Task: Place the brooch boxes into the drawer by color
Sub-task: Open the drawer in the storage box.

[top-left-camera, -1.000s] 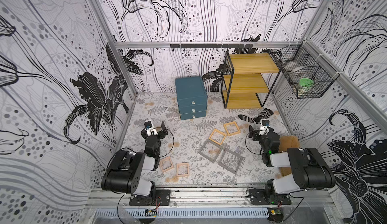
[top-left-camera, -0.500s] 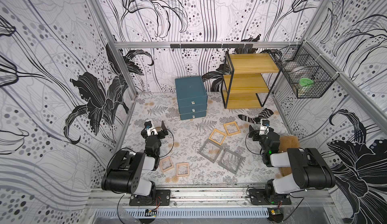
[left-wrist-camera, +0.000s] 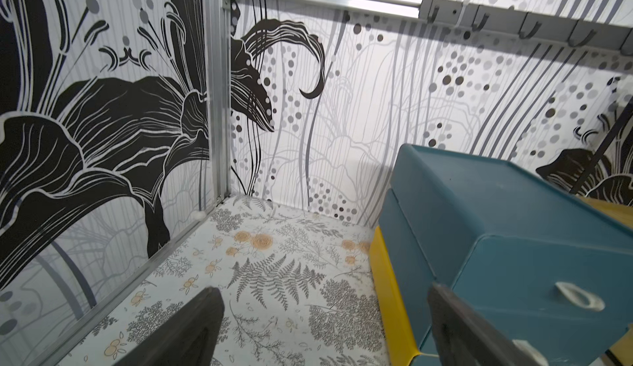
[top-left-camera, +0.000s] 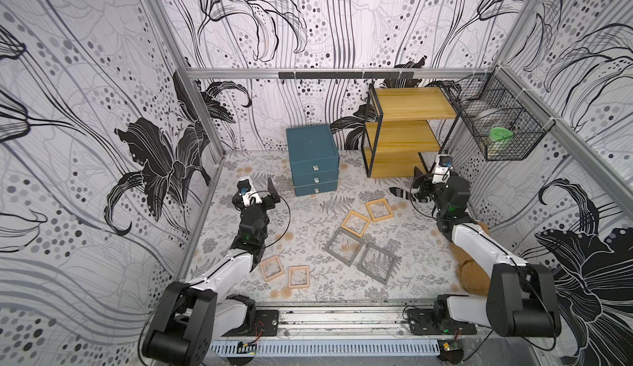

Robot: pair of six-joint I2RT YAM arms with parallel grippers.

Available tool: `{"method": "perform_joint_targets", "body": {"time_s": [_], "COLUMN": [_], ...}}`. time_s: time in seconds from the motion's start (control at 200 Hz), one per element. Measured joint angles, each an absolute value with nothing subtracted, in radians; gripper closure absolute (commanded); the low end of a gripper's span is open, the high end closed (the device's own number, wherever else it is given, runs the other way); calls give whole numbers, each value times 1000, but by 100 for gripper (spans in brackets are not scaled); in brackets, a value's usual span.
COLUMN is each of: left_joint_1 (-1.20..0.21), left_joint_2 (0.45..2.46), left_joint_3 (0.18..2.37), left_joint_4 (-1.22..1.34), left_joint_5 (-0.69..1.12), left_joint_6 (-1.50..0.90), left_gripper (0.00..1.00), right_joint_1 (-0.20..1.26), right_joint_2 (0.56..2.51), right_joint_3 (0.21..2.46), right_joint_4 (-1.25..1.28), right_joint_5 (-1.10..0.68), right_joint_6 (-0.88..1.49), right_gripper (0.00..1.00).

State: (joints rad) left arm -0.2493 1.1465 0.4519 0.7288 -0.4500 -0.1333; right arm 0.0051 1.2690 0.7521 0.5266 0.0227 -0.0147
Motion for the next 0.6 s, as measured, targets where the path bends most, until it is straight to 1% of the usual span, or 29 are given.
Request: {"method": "perform_joint_targets", "body": {"time_s": [0.12, 0.19, 0.215, 0.255, 0.295, 0.33, 0.345, 0.381, 0.406, 0.456, 0.531, 0.601], "left_joint_1": [-302, -318, -321, -317, -292, -261, -248, -227, -213, -204, -232, -263], "left_joint_2": [1099, 1080, 1080, 1077, 1068, 1061, 1063, 1068, 1076, 1106, 1149, 1158], "left_joint_3": [597, 745, 803, 873, 911, 928, 933, 943, 953, 969, 965, 929], "left_joint_4": [571, 382, 320, 252, 213, 180, 164, 128, 96, 43, -20, -43], "left_joint_5": [-490, -488, -488, -479, -431, -374, -353, -315, -287, -235, -155, -94], "left_joint_6": [-154, -244, -286, -368, -447, -512, -532, -579, -620, -671, -755, -827], "left_gripper": [3, 3, 3, 3, 3, 2, 0, 6, 10, 16, 19, 26], "right_joint_1": [5, 5, 5, 1, -10, -19, -23, -28, -29, -30, -30, -30], "right_joint_2": [1180, 1145, 1135, 1116, 1083, 1057, 1049, 1035, 1034, 1048, 1092, 1112], "right_joint_3": [906, 1050, 1108, 1153, 1158, 1143, 1135, 1119, 1113, 1110, 1108, 1085], "right_joint_4": [371, 189, 107, 39, -5, -44, -61, -106, -140, -213, -297, -351], "right_joint_5": [52, 131, 171, 196, 191, 181, 176, 163, 152, 123, 70, 17], "right_joint_6": [65, 198, 285, 374, 445, 492, 506, 543, 559, 595, 621, 638], "right_gripper": [4, 4, 4, 5, 4, 1, 4, 10, 12, 12, 12, 13]}}
